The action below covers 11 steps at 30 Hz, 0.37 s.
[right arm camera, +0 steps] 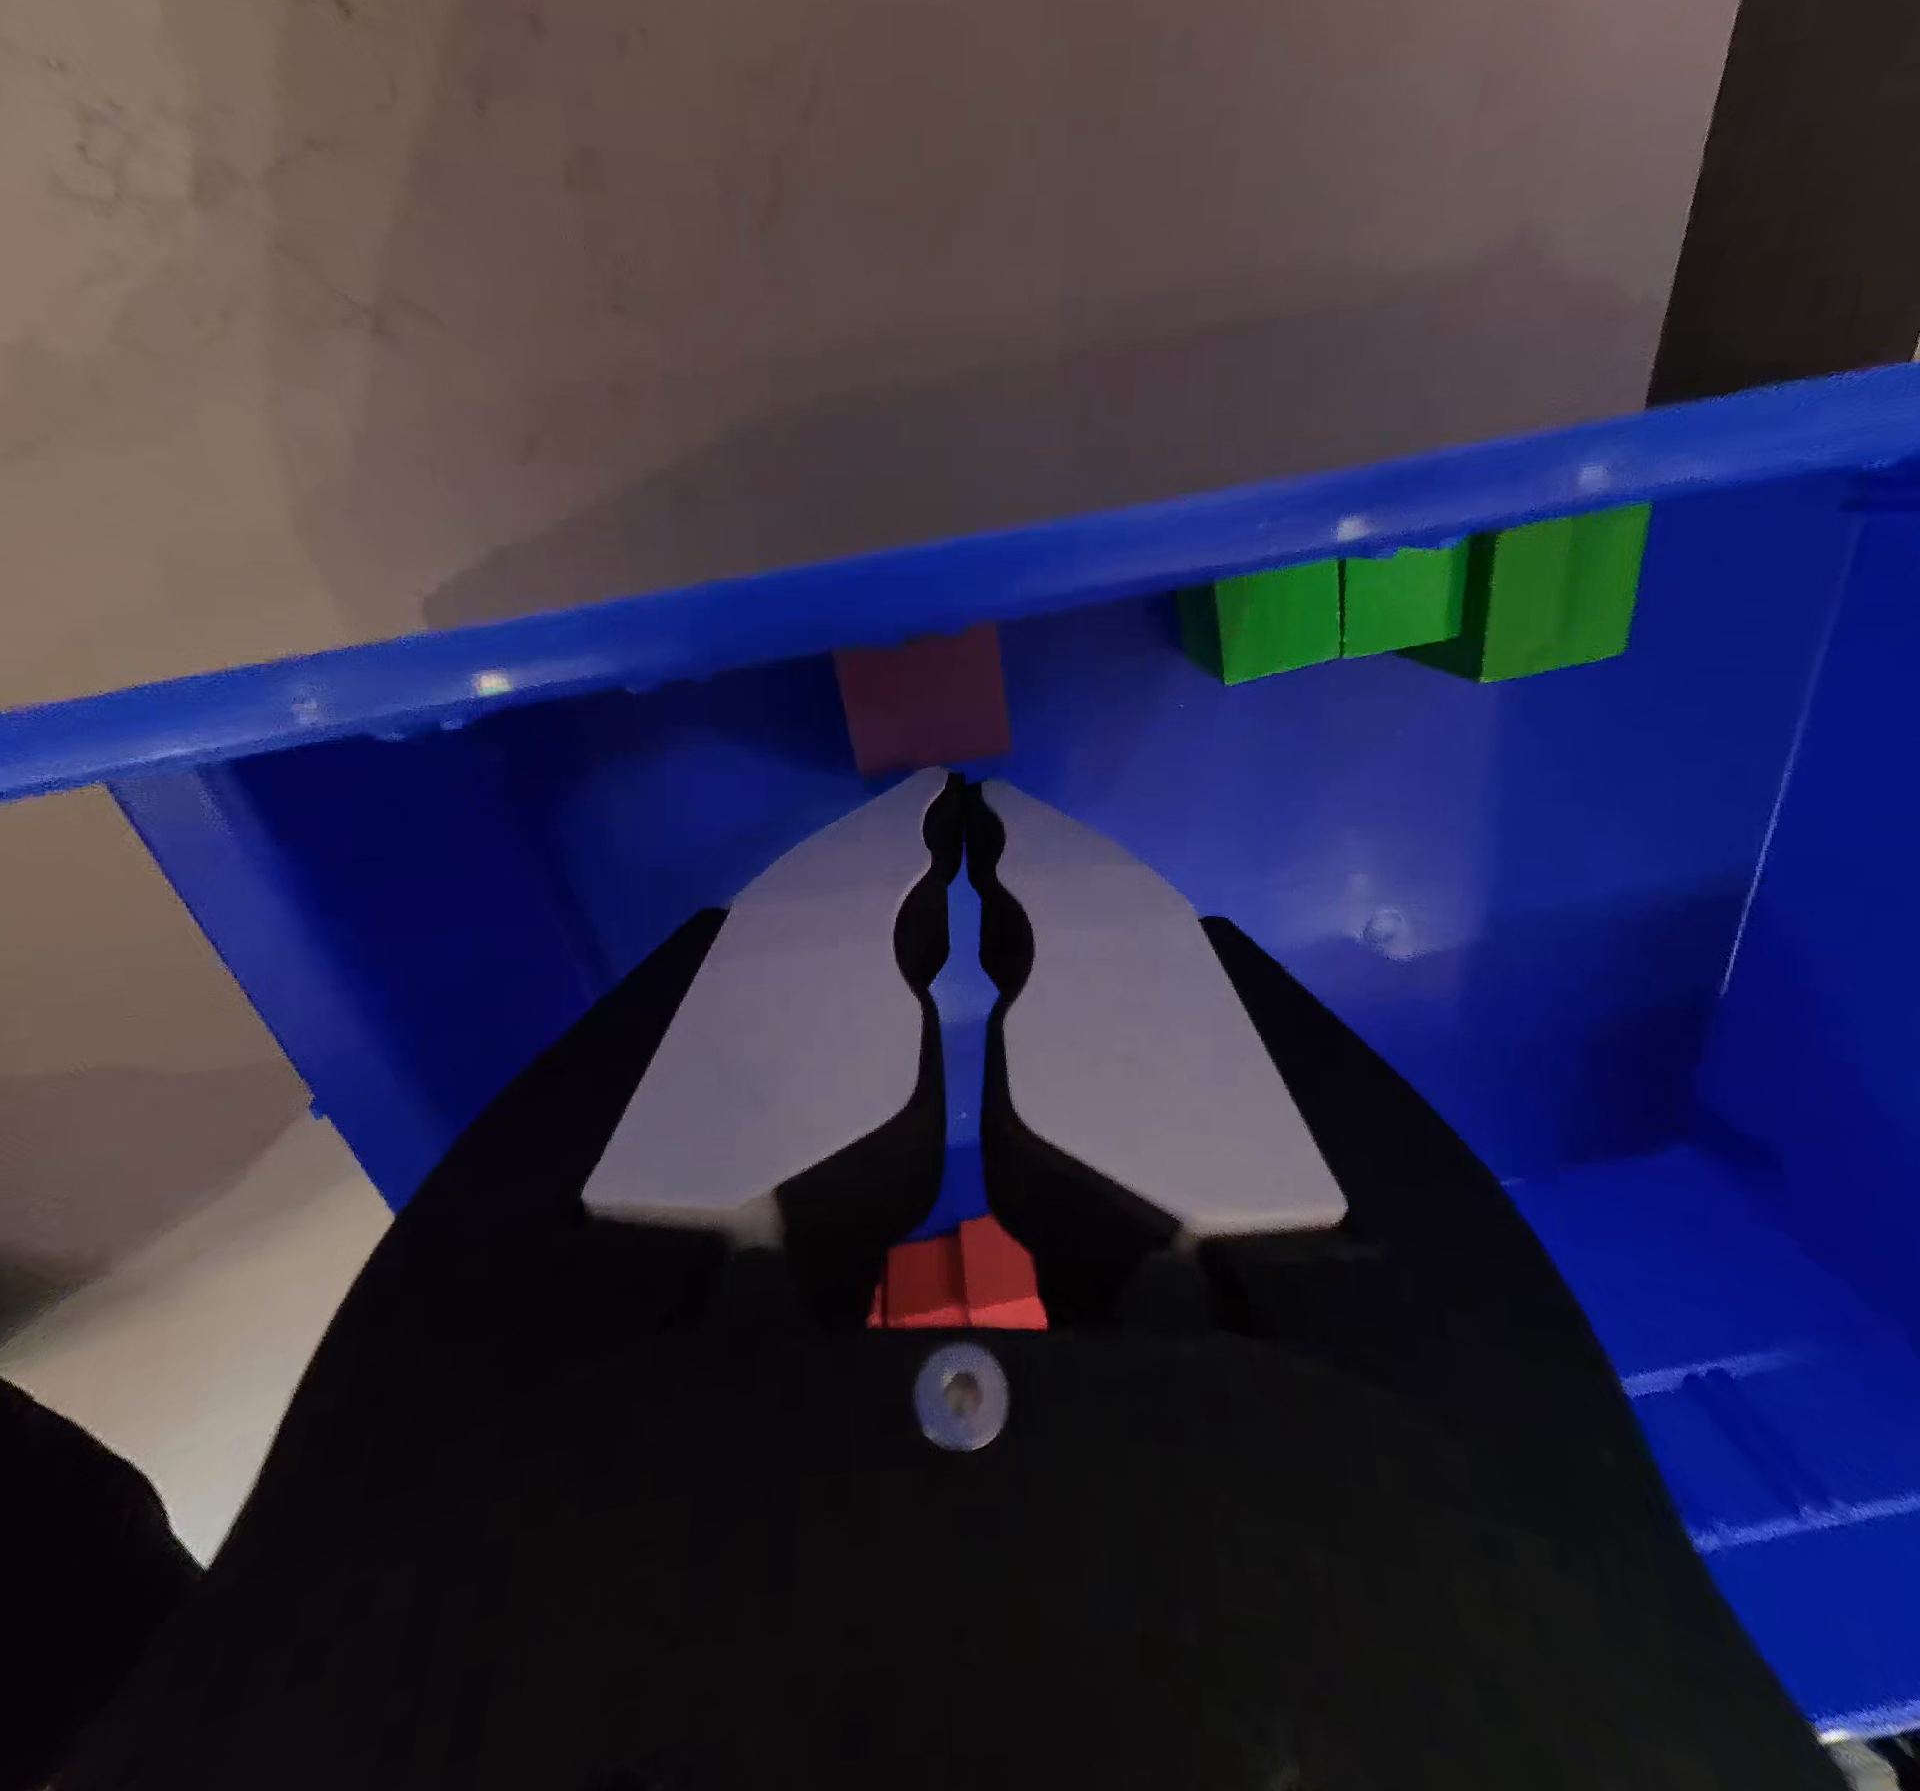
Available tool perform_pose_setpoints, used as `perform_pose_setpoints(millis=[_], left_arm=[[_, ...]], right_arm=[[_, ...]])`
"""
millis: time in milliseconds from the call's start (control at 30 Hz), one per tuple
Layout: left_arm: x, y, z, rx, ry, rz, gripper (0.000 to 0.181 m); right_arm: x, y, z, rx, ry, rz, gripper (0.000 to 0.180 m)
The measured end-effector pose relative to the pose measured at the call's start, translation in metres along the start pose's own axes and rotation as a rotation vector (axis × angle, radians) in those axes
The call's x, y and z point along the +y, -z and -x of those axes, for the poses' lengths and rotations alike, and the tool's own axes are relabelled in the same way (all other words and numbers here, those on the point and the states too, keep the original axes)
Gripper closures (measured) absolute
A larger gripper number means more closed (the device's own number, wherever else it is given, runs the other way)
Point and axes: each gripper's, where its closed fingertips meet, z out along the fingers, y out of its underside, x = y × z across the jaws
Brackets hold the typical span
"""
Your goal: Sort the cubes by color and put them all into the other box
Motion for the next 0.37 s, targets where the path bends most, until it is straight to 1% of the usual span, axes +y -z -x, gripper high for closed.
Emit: perform_pose_setpoints(millis=[33, 233, 367], left_arm=[[0.0, 0.0, 0.0, 0.0, -0.001, 0.001, 0.181], [0.0, 0.011, 0.004, -0.048, -0.019, 0.028, 0.181], [0.002, 0.037, 0.012, -0.142, -0.051, 0.075, 0.181]], right_arm=[[0.002, 0.001, -0.001, 0.004, -0.008, 0.005, 0.18], [0.009, 0.022, -0.006, 0.054, -0.048, -0.007, 0.18], [0.008, 0.047, -0.005, 0.105, -0.049, -0.046, 0.18]])
